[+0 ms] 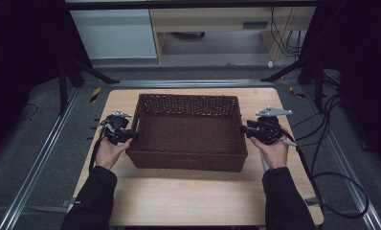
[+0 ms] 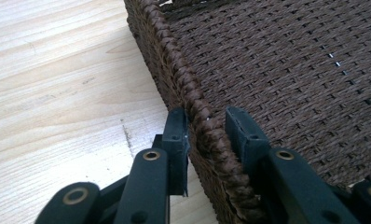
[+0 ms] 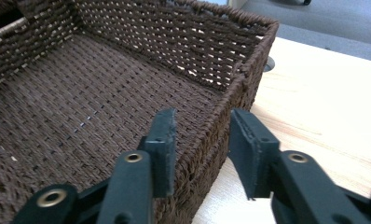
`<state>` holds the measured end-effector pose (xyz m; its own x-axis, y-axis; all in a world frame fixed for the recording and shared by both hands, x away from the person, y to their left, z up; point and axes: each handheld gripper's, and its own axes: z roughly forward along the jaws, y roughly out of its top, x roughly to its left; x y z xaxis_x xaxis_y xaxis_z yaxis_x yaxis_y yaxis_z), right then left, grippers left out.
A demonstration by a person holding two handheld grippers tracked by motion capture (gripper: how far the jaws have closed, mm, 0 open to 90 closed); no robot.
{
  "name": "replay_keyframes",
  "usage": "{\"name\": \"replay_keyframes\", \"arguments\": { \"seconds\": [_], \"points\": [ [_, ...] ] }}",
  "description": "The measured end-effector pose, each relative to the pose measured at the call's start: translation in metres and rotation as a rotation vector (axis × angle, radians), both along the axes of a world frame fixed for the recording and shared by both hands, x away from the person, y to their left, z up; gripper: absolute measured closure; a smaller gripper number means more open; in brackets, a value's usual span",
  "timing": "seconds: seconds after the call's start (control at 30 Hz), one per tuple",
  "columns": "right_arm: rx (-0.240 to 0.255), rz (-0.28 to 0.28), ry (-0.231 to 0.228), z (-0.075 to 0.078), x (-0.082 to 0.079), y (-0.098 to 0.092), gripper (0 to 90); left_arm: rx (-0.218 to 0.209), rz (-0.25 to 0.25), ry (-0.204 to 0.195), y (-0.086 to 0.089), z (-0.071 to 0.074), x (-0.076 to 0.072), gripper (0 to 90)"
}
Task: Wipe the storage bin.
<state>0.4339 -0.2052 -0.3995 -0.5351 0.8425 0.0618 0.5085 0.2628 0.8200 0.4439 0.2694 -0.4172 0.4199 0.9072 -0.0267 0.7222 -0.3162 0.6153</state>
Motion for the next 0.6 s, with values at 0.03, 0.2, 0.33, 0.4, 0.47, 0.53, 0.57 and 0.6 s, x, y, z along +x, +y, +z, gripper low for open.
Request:
{"name": "replay_keyframes", "arguments": {
  "seconds": [0.03, 0.2, 0.33, 0.4, 0.47, 0.53, 0.57, 0.6],
  "points": [
    [-0.005, 0.001, 0.006, -0.001, 0.001, 0.001, 65.0, 0.004, 0.006, -0.002, 0.000, 0.000, 0.000, 67.6],
    [-0.017, 0.009, 0.012, -0.008, 0.002, 0.003, 73.1, 0.005, 0.032, -0.014, 0.003, 0.000, -0.001, 56.1],
    [-0.022, 0.013, 0.016, -0.009, 0.001, 0.005, 76.0, -0.004, 0.044, -0.037, 0.006, 0.000, -0.002, 44.8],
    [-0.017, 0.010, 0.023, -0.009, 0.000, 0.005, 76.4, -0.011, 0.046, -0.045, 0.006, 0.003, -0.005, 42.3],
    [0.005, 0.005, 0.030, -0.010, -0.003, 0.003, 76.4, -0.010, 0.045, -0.065, 0.003, 0.008, -0.010, 42.0],
    [0.013, 0.013, 0.034, -0.010, -0.006, 0.002, 76.1, -0.017, 0.041, -0.067, 0.002, 0.009, -0.011, 41.8],
    [0.013, 0.013, 0.034, -0.010, -0.006, 0.002, 76.1, -0.017, 0.037, -0.070, 0.001, 0.010, -0.012, 41.8],
    [0.014, 0.015, 0.035, -0.010, -0.008, 0.002, 76.0, -0.010, 0.036, -0.071, 0.000, 0.010, -0.014, 42.3]
  ]
}}
